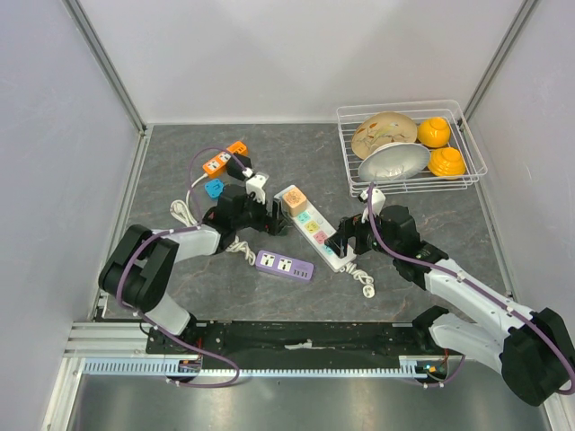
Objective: Insert the plug
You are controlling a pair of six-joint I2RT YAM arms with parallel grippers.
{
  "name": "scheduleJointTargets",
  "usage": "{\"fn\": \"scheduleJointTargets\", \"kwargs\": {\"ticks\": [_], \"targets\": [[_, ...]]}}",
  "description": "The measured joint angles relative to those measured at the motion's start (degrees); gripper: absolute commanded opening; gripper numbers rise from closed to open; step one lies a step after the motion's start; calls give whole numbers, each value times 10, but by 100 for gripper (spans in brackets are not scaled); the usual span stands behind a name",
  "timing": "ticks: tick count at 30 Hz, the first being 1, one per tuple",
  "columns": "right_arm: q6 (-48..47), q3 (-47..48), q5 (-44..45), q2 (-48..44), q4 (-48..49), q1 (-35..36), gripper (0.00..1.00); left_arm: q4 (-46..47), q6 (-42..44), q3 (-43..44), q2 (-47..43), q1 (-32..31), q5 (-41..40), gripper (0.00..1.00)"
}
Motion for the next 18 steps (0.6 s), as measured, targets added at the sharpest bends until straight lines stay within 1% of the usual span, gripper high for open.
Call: {"fn": "scheduleJointTargets", "kwargs": {"ticks": [4, 10, 18], "targets": [[0, 0, 0, -1, 0, 0, 98, -16, 5, 0, -1, -8, -28, 94], [6, 0, 1, -2, 0, 0, 98, -80, -11, 2, -14, -79, -144, 93], [15, 0, 1, -16, 0, 0, 98, -148, -76, 16, -32, -93, -235, 91]]}}
